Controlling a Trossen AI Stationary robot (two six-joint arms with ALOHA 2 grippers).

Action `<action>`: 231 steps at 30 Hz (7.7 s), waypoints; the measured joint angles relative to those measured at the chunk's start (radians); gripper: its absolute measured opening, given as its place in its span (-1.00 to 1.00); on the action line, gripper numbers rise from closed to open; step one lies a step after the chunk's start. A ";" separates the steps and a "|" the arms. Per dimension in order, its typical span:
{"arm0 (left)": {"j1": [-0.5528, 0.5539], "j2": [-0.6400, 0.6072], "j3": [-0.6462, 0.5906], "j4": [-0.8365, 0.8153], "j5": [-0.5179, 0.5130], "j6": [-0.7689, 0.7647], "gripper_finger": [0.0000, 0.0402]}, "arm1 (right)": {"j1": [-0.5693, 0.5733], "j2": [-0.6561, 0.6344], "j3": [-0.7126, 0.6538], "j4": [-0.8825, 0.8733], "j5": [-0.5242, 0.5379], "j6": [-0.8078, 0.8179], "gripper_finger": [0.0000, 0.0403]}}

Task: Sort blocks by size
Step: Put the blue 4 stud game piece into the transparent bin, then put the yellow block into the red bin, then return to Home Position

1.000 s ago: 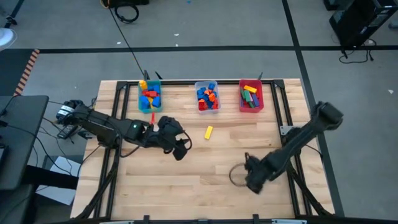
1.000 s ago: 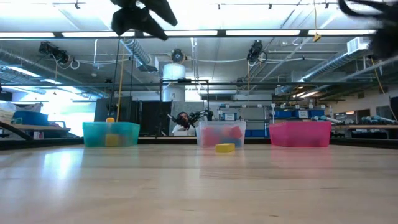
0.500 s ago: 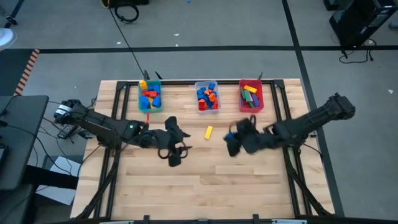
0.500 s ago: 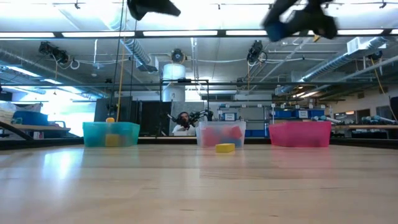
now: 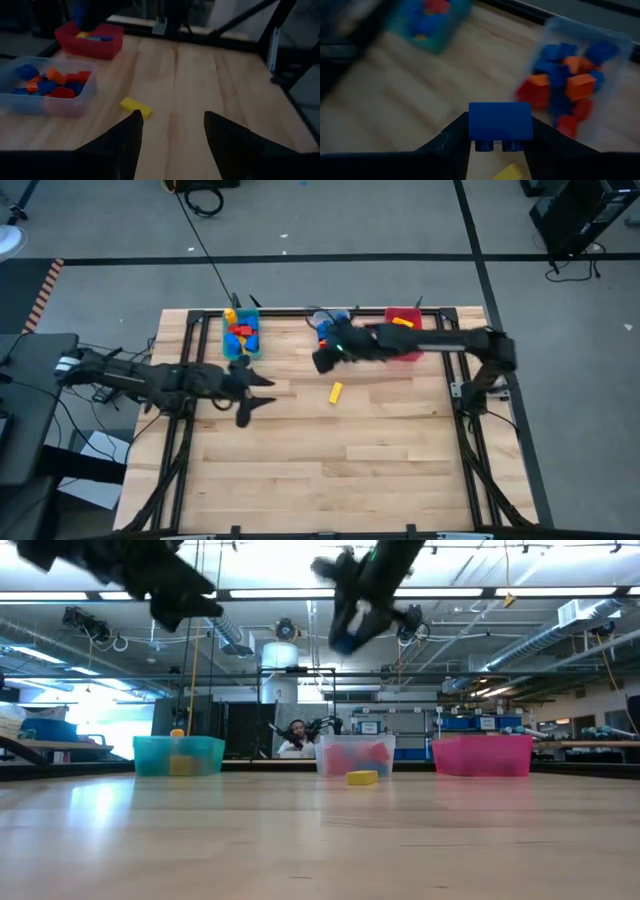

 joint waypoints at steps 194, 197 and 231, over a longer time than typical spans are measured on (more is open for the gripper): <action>0.178 -0.760 -0.550 0.121 0.149 0.101 0.09 | -0.572 -0.460 -0.718 0.214 -0.273 -0.453 -0.90; 0.178 -0.760 -0.550 0.121 0.149 0.101 0.09 | -0.515 -0.526 -0.730 0.311 -0.352 -0.493 -0.95; 0.178 -0.760 -0.550 0.121 0.149 0.101 0.09 | 0.152 -1.299 -1.450 1.081 -0.377 -0.531 -0.96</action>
